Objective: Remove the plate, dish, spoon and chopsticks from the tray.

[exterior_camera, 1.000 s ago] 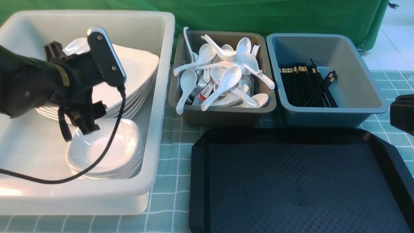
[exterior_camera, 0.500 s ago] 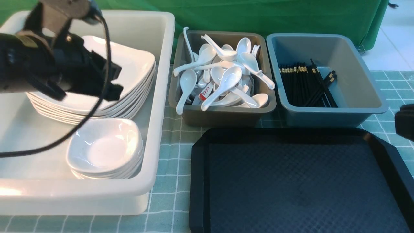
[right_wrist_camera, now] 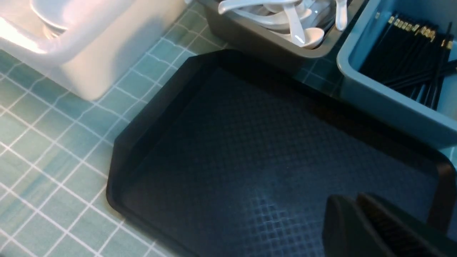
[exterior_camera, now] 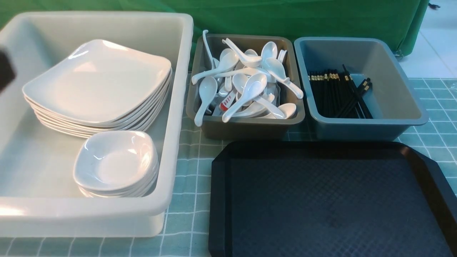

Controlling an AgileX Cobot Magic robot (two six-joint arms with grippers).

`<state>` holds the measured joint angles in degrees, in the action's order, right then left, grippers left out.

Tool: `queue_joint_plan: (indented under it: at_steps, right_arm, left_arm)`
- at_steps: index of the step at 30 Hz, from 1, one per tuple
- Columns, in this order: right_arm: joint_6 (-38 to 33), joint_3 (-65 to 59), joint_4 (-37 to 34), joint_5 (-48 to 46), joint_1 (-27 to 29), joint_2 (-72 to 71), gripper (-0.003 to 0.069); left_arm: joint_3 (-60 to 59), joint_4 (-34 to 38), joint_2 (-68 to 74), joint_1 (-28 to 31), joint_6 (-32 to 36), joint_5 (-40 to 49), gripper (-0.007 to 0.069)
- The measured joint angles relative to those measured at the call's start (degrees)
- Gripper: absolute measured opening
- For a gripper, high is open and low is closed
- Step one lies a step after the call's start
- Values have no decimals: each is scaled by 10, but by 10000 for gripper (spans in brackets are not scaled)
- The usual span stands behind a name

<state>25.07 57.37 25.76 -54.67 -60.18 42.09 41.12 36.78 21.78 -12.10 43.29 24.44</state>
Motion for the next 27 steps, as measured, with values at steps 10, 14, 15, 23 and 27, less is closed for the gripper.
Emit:
queue_joint_plan:
  at_steps: [10, 14, 15, 23, 27]
  right_arm:
    - [12, 0, -2, 3, 0, 0, 87]
    - [12, 0, -2, 12, 0, 0, 88]
    - [12, 0, -2, 15, 0, 0, 89]
    - [12, 0, -2, 21, -4, -1, 90]
    - [11, -1, 4, 32, 74, -9, 79]
  left_arm:
    - [-119, -25, -145, 0, 0, -17, 9]
    - [-124, -48, -145, 0, 0, 16, 9]
    - [-125, -51, -145, 0, 0, 24, 9]
    - [-125, -55, -145, 0, 0, 38, 11]
    - [-125, -62, -145, 0, 0, 38, 11]
